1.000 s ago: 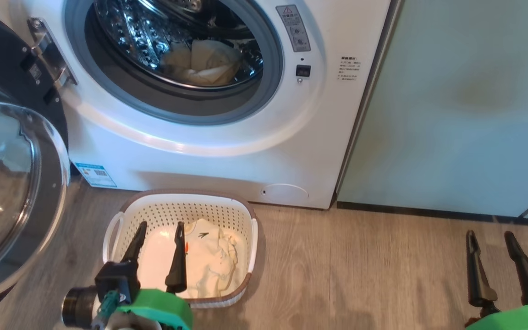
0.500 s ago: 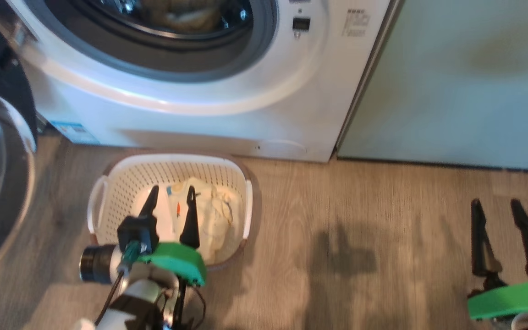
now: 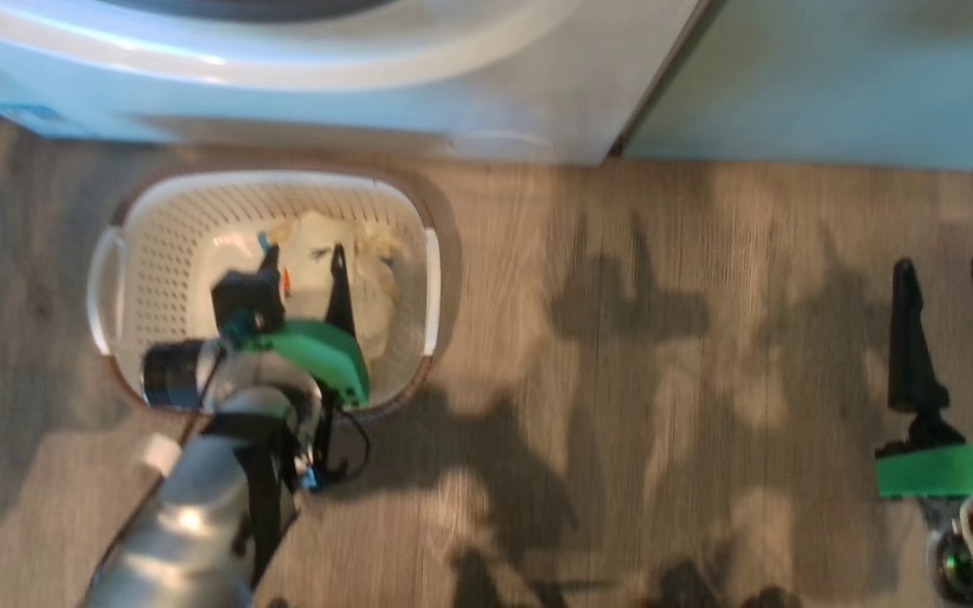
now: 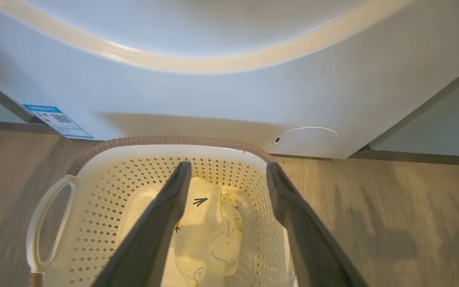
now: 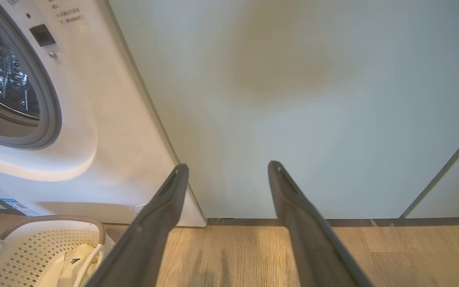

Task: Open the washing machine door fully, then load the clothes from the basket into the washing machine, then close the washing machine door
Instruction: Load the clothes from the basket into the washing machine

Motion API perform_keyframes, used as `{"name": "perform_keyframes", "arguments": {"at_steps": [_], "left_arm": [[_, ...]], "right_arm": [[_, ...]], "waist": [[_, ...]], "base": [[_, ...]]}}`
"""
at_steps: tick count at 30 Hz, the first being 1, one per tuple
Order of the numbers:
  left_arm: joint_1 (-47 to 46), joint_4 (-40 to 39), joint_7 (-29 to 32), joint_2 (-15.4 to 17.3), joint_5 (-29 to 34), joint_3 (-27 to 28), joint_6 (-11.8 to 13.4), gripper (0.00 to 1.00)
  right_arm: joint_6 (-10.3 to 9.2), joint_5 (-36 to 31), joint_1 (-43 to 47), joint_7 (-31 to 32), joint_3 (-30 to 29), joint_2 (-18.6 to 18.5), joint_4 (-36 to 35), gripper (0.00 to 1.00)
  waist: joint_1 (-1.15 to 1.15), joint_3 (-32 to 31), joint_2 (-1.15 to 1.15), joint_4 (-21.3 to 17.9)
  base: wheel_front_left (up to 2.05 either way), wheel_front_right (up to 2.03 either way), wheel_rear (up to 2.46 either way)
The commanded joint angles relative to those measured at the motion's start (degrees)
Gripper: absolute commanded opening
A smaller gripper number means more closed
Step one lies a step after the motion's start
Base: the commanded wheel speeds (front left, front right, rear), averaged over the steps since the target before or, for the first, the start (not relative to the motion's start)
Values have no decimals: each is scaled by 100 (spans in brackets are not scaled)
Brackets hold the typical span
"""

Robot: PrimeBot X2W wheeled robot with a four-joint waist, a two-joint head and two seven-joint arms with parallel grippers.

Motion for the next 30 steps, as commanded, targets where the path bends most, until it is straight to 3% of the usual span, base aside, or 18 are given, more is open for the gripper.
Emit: {"name": "perform_keyframes", "arguments": {"at_steps": [1,18,30], "left_arm": [[-312,196,-18,108,-88,227,-102,100],[-2017,2574,27,63,-495,414,-1166,100],[-2683,3474,516,148,-753,446,-1490,100]], "right_arm": [[-16,61,-190,-94,176,-115,-154,100],[-16,299,-856,-250,393,-174,49,100],[-16,493,-1056,-256,506,-160,-45,100]], "waist": [[-2,578,0,-158],[-2,2063,0,-513],[-2,2638,0,-629]], "base": [[0,0,0],[0,0,0],[0,0,0]]}}
